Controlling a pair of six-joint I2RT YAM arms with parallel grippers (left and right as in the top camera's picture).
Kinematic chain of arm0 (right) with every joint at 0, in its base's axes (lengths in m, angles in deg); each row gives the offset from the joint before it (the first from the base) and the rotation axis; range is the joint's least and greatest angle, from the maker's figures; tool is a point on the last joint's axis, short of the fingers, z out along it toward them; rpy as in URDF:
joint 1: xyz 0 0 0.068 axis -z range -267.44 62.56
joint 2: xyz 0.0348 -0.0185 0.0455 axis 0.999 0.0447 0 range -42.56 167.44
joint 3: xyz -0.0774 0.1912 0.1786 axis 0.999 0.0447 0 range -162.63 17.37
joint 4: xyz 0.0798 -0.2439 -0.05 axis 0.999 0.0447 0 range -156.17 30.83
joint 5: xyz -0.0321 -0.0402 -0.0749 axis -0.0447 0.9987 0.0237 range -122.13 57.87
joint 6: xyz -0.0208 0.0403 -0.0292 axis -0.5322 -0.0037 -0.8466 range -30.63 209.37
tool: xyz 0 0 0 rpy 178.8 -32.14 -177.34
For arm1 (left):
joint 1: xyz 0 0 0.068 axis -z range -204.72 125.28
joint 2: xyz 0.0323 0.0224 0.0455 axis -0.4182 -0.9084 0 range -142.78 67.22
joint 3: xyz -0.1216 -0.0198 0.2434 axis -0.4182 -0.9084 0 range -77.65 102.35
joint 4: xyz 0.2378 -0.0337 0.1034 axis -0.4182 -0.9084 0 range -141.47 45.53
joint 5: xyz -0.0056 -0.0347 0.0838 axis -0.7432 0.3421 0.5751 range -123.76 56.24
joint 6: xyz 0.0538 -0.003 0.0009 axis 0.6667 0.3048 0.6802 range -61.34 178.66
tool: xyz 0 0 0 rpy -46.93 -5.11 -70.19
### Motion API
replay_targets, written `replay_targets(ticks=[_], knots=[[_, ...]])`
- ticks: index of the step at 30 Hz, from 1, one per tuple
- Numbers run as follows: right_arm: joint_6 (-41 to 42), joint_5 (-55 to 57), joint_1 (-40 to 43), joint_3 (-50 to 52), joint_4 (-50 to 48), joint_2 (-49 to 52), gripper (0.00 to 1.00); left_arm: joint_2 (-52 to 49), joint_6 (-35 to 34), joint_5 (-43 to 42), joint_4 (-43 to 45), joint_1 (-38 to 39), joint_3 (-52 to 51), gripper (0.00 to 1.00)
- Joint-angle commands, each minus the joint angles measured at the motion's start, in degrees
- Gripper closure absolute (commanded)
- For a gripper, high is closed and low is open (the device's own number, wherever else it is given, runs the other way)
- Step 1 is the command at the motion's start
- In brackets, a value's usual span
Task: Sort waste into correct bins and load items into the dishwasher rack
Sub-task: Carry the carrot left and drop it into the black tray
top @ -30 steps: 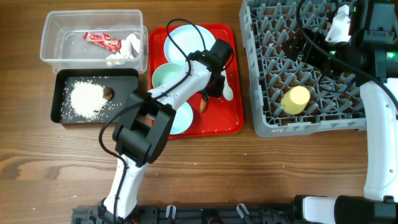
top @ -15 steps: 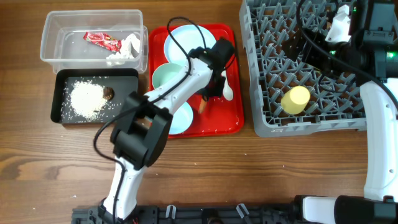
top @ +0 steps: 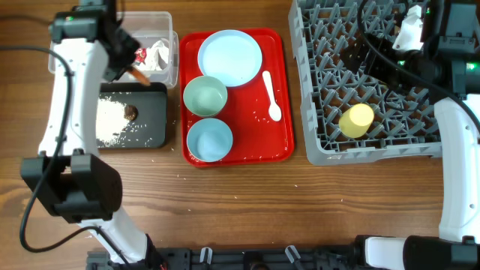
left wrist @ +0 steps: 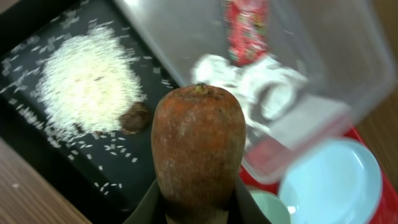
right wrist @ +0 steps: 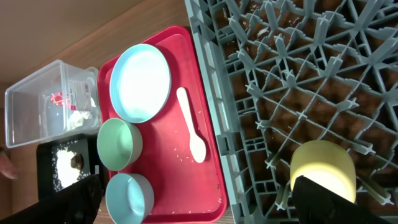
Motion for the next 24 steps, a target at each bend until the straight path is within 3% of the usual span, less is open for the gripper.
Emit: replay_targets(ticks=[1,10,14,16,18,21,24], knots=[[-0.59,1.01,0.09,-0.37,-0.2,-0.04,0.0,-3.3,-10.67,0.31,0.44,-3.65,-6.32,0.95],[-0.57,0.98,0.09,-0.35,0.07,-0.04,0.0,-4.09,-11.65,1.42,15.74,-4.59,-22.58,0.87],[-0.57,1.09,0.09,-0.33,0.04,-0.04,0.0,-4.09,-11.63,1.73,19.41,-4.59,-25.44,0.72],[-0.55,1.2,0.09,-0.33,-0.39,-0.04,0.0,-4.09,-10.69,1.57,19.45,-4.46,-25.44,0.51],[-0.55,1.2,0.09,-0.33,-0.81,-0.04,0.0,-3.96,-6.8,1.53,19.32,-4.5,-25.24,0.41],[-0.39,0.94,0.07,-0.33,-1.31,-0.04,0.0,-2.4,-5.95,1.33,15.93,-4.7,-22.86,0.32],[-1.01,0.96,0.0,-0.33,-1.79,-0.04,0.0,0.15,-4.94,0.39,12.22,-4.5,-19.54,0.3]])
